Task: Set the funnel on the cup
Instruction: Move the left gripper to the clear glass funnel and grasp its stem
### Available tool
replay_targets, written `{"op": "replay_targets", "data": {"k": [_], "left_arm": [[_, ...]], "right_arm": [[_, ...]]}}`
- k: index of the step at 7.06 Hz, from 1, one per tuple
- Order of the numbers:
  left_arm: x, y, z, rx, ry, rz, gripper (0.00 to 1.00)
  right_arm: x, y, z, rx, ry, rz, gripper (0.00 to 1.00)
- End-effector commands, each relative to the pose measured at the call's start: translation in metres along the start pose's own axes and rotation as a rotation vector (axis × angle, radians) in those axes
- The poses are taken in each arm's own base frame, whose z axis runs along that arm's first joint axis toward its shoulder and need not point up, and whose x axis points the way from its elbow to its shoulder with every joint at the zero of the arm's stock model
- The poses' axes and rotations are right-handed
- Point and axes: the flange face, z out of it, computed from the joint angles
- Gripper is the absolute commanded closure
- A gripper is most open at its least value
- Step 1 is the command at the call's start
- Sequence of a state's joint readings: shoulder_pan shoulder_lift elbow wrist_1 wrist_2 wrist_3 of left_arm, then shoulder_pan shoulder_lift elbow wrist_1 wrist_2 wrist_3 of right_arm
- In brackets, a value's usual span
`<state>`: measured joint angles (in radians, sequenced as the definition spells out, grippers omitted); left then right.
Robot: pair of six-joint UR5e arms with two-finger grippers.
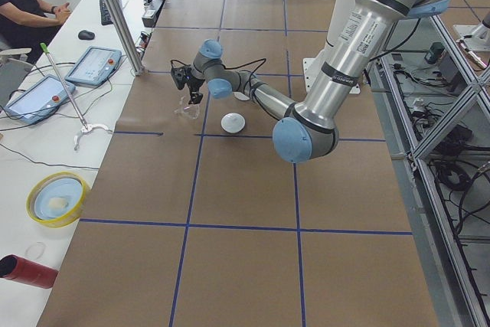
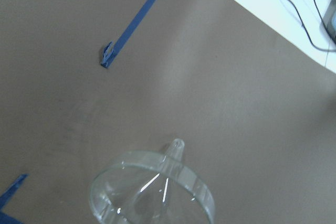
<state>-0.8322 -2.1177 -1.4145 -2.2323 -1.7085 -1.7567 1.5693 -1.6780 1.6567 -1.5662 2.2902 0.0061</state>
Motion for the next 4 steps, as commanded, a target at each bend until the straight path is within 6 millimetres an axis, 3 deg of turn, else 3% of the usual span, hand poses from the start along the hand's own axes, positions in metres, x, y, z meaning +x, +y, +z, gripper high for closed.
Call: {"op": "replay_targets", "data": {"k": [1,4], "left_arm": [[0.003,0.004,0.023,0.035,0.022,-0.036,0.00],[0.000,0.015,0.030,0.023,0.013,-0.030,0.01]], "right_arm": [[0.000,0.000,0.000,0.000,0.000,0.000,0.00],[0.000,0.000,0.000,0.000,0.000,0.000,0.00]]}}
